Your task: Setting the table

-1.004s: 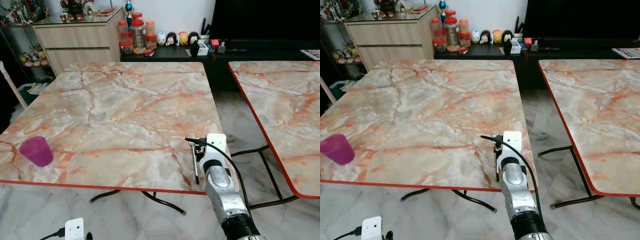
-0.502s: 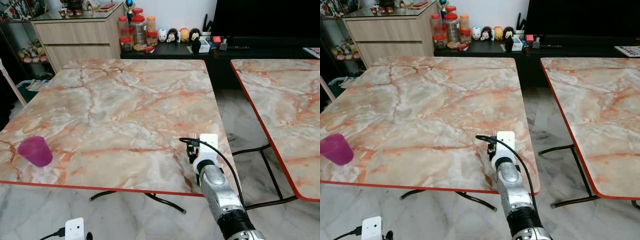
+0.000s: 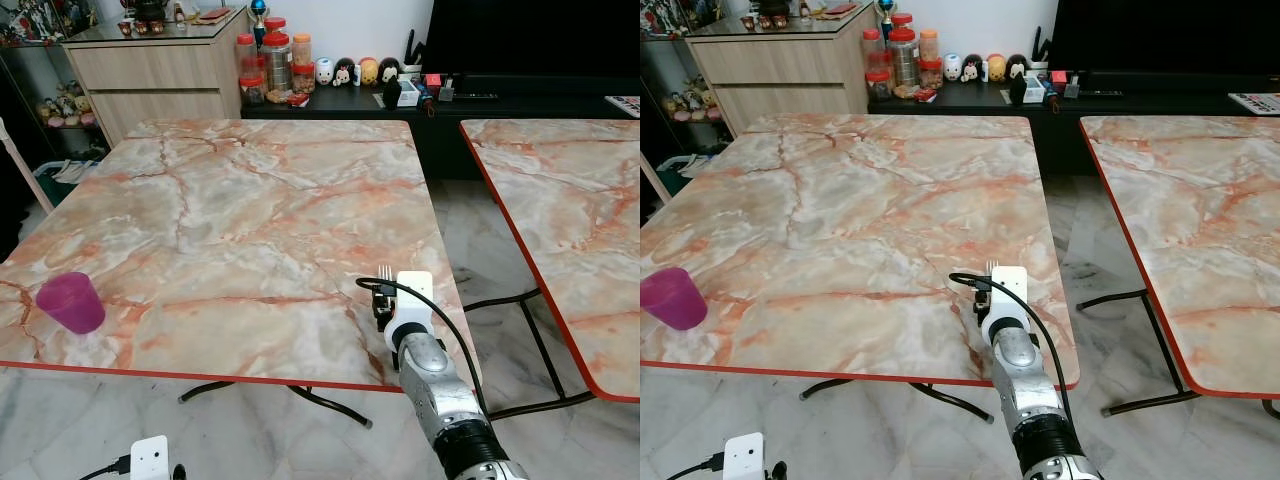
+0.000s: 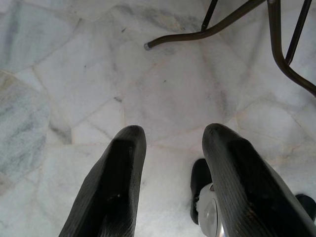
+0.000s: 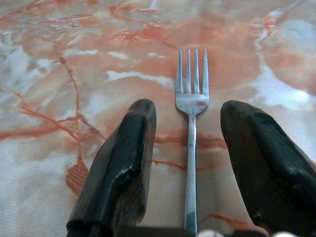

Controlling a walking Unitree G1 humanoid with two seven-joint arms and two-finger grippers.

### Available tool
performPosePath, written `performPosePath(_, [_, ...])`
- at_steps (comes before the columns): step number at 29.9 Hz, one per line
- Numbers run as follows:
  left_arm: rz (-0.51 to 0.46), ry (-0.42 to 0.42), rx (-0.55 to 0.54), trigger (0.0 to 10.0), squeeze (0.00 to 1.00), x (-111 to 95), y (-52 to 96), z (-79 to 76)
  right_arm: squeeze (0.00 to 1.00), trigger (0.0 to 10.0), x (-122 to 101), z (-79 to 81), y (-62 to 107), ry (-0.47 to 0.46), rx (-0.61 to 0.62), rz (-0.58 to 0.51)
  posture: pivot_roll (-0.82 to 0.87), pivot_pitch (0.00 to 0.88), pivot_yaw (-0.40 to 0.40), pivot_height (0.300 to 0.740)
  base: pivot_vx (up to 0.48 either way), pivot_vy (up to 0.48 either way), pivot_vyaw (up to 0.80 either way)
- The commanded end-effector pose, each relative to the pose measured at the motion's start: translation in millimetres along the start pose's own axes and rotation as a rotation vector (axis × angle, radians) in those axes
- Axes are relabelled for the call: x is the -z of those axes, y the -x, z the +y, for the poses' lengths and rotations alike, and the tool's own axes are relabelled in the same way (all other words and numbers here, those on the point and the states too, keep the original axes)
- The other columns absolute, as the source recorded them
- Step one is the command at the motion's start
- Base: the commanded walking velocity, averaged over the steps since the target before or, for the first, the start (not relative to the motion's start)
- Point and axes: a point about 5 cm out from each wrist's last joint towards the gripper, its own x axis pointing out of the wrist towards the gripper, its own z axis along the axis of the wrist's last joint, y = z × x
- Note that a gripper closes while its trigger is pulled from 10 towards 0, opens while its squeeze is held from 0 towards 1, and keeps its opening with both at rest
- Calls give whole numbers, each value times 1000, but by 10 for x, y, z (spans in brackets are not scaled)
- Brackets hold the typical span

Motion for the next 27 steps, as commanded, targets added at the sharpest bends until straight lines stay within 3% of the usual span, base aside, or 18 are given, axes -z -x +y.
performPosePath(1, [16,-9,-1,10000,0,24,5,22,0,10000,10,0,-1,-2,3,12,13,0,12,732,0,0,0])
performPosePath(14, [31,8,1,10000,0,60,16,3,0,10000,119,43,-22,-6,-15,106,19,5,10,732,0,0,0])
performPosePath(15, [33,9,2,10000,0,63,16,1,0,3059,113,46,-24,0,-16,106,19,6,10,732,0,0,0])
performPosePath(17, [36,11,6,10000,0,65,16,-5,0,0,105,51,-27,-3,-21,105,19,5,10,732,0,0,0])
performPosePath(27, [46,17,21,10000,0,85,22,-39,0,0,54,129,-33,-20,-84,88,12,5,6,732,0,0,0])
